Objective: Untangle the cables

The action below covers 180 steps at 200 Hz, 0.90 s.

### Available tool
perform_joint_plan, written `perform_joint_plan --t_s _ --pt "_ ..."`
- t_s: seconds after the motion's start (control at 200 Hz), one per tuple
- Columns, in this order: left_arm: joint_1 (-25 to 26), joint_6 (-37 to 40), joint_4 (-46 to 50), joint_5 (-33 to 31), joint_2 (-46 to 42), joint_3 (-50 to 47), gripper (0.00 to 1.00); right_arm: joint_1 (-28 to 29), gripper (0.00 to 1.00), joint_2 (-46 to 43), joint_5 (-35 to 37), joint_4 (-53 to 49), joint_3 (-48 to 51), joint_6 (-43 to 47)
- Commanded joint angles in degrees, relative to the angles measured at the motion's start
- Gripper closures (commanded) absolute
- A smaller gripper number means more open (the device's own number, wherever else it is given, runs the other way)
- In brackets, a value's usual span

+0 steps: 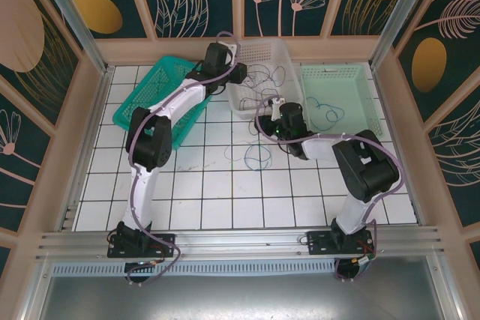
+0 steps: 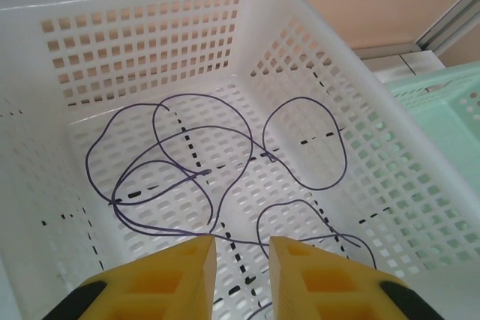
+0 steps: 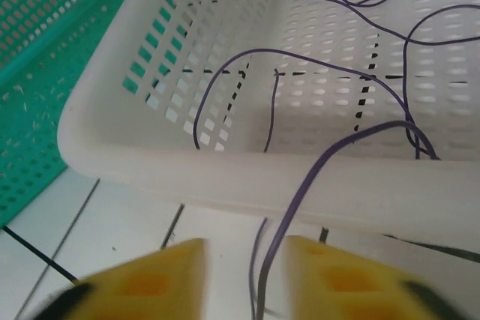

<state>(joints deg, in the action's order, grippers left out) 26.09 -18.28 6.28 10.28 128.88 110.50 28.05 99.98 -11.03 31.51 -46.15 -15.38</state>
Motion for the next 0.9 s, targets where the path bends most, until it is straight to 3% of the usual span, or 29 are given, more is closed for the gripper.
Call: perform_joint_plan --t_s 0.0,0.045,0.205,0.41,0.596,0.896 --pt "0.0 0.5 -3.6 0.3 -5.5 -4.2 0.75 -0.1 0.93 -1.3 -0.9 -1.4 -2.2 -0.6" --pt "0.0 0.6 -4.6 -0.1 -7.0 -6.5 0.75 0.1 1.00 -3.0 -0.3 -3.2 -2.4 0.0" --pt "0.0 0.2 -8.7 -1.2 -12.4 -14.4 0.74 0.2 1.00 -9.2 0.2 -9.9 -6.0 2.4" --pt "0.0 -0.5 -12.3 -2.1 -17.2 -21.4 0.74 -0.1 1.00 -10.0 -0.2 -21.1 -19.3 7.7" --pt "0.0 -1.0 -14.8 -3.0 -21.2 -27.6 0.74 -1.5 1.00 -6.3 2.2 -25.3 -30.5 12.1" --pt "0.0 -2.8 -18.3 -3.2 -24.7 -35.9 0.74 -5.7 1.00 6.6 -0.7 -27.1 -49.6 13.1"
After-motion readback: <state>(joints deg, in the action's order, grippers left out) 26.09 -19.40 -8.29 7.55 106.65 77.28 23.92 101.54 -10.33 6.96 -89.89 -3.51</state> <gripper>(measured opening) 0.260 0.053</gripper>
